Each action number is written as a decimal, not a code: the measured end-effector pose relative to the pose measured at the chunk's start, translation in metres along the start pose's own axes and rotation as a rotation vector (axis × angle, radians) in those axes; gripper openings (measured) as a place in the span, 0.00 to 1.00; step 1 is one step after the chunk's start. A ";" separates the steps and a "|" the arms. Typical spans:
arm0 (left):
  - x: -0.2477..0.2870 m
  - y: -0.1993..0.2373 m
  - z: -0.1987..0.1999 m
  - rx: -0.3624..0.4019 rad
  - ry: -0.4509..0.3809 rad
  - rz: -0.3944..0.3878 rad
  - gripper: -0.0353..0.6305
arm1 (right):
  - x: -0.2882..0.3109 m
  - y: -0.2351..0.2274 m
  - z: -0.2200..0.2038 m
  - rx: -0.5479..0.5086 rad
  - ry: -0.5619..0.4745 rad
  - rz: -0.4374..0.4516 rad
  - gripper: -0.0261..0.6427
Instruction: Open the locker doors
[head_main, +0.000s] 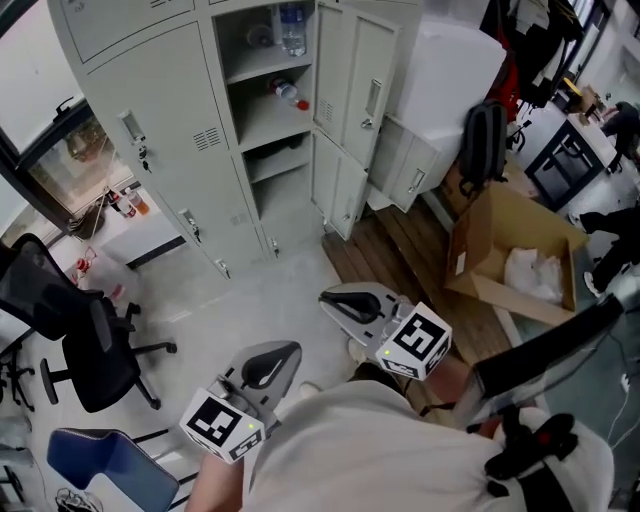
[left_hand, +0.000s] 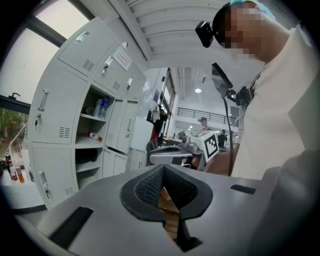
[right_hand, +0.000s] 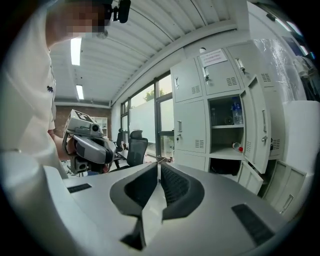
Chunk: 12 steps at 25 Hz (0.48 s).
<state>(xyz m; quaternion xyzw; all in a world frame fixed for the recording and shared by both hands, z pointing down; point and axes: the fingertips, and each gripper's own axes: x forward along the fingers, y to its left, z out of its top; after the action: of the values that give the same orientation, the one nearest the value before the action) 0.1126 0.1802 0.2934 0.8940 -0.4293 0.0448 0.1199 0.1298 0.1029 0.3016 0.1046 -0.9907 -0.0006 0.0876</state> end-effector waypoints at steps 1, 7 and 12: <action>-0.003 0.001 -0.002 -0.001 0.001 0.003 0.07 | 0.003 0.003 0.000 -0.006 0.001 0.007 0.08; -0.010 0.002 -0.012 -0.014 0.005 0.002 0.07 | 0.009 0.019 -0.002 -0.017 0.008 0.022 0.08; -0.011 0.001 -0.015 -0.013 0.005 -0.004 0.07 | 0.011 0.027 -0.003 -0.002 0.027 0.032 0.08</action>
<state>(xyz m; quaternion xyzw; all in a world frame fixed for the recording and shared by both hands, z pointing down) 0.1050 0.1918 0.3059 0.8939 -0.4277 0.0443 0.1268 0.1141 0.1270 0.3072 0.0884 -0.9910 0.0010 0.1009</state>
